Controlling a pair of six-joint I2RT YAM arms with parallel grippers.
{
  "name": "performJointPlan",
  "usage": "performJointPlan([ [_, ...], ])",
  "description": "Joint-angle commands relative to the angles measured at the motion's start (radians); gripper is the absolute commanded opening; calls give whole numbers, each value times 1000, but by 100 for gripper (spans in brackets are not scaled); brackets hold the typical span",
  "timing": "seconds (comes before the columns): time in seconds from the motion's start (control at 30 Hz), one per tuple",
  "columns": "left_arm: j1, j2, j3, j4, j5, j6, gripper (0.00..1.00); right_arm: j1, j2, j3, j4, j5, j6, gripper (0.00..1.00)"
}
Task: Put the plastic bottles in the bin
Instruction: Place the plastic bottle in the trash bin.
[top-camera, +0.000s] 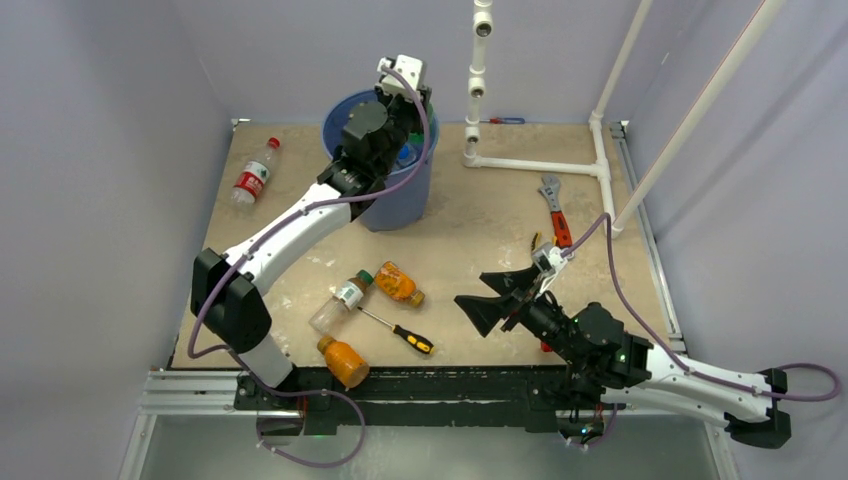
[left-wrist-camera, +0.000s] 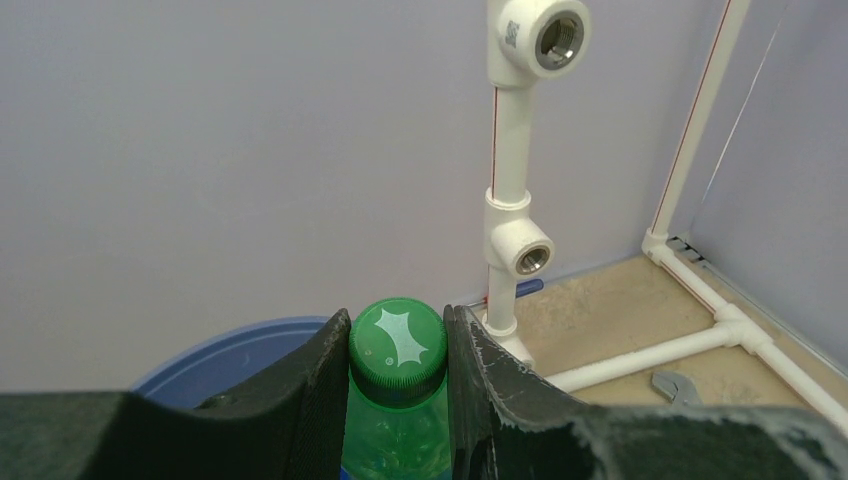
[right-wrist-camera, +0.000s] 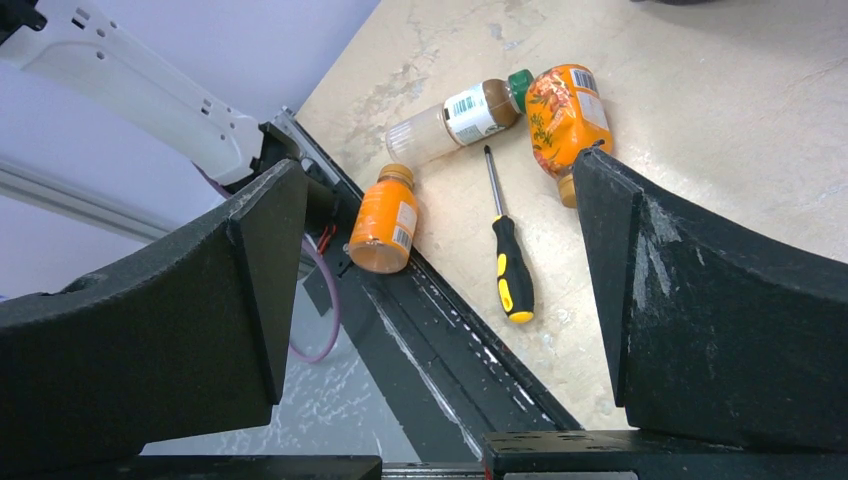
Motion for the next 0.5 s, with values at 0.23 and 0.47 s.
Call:
performJointPlan([
  [0.23, 11, 82, -22, 48, 39, 7, 0, 3, 14, -13, -3, 24, 3, 97],
  [0.47, 38, 85, -60, 41, 53, -7, 0, 3, 20, -17, 5, 21, 9, 97],
])
